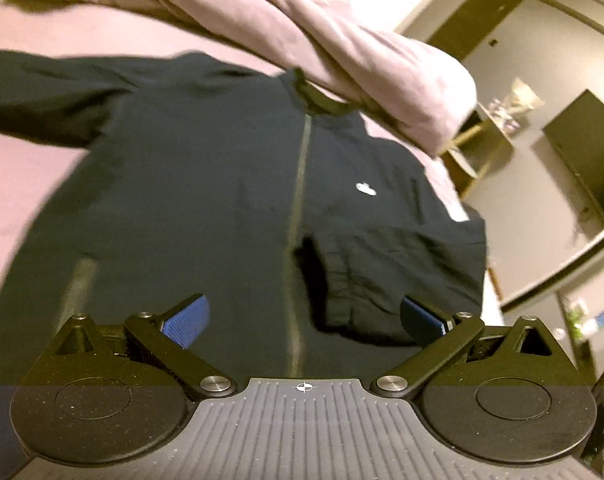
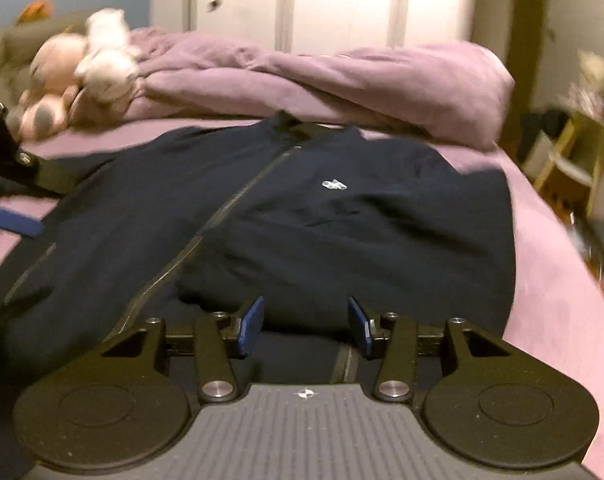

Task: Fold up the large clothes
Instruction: 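Grasp a black sleeve with the right tool and fold it across the jacket body, then grasp the other sleeve cuff with the left tool and fold it across the body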

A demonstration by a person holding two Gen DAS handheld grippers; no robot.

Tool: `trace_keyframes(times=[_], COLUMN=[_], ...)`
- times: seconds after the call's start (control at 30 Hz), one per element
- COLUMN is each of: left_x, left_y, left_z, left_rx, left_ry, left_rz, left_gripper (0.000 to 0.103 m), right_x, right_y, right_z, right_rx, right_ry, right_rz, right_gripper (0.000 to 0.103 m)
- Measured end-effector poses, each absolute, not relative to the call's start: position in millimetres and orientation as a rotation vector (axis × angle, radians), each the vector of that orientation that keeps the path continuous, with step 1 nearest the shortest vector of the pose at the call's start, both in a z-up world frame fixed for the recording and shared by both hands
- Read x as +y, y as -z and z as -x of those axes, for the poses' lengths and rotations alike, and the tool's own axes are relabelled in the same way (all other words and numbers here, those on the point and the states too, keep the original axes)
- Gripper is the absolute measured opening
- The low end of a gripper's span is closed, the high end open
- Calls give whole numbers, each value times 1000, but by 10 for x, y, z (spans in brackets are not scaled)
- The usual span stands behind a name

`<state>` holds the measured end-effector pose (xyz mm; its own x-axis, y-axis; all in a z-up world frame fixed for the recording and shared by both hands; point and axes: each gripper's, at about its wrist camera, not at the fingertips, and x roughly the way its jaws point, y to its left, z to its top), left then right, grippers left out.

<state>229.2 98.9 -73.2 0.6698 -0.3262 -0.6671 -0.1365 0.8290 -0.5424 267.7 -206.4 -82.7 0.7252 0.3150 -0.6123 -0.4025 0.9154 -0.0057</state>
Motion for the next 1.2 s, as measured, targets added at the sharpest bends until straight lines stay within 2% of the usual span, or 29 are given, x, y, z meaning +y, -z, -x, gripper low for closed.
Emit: trace_keyframes(times=[0.23, 0.3, 0.33, 0.5, 0.6, 0.63, 0.83, 0.93, 1.03, 1.13, 1.2], left_x=[931, 841, 800, 620, 589, 580, 540, 754, 1033, 1347, 1483], left_y=[1224, 1274, 1287, 1461, 1595, 1621, 1476, 1147, 810, 716, 760], left_z=[-2825, -2900, -2925, -3117, -3208, -3231, -3434, -3470, -3523, -3608, -3645], left_rx=[920, 908, 905, 964, 992, 998, 989, 888, 786, 753, 747], left_ry=[150, 178, 194, 212, 205, 205, 209, 177, 54, -89, -158], left_rz=[768, 799, 803, 803, 846, 861, 765, 686, 491, 387, 330], left_gripper=[103, 97, 89, 78, 63, 51, 13, 12, 12, 14, 18], right_x=[-2689, -2895, -2951, -3041, -3100, -3107, -3075, -3034, -2980, -2920, -2865], right_y=[1033, 1135, 1158, 1188, 1159, 1150, 1166, 1134, 1061, 1024, 1037], right_z=[-2752, -2781, -2793, -2788, -2784, -2776, -2854, -2912, -2987, -3114, -3253], right_rx=[738, 753, 754, 756, 761, 758, 769, 773, 764, 758, 764], right_ry=[-213, -173, -163, -154, -168, -174, -182, -185, -183, -204, -226], right_rz=[-166, -257, -286, -355, -378, -383, -400, -391, -357, -373, -410], right_gripper=[44, 41, 41, 41, 41, 41, 41, 41, 41, 41, 41])
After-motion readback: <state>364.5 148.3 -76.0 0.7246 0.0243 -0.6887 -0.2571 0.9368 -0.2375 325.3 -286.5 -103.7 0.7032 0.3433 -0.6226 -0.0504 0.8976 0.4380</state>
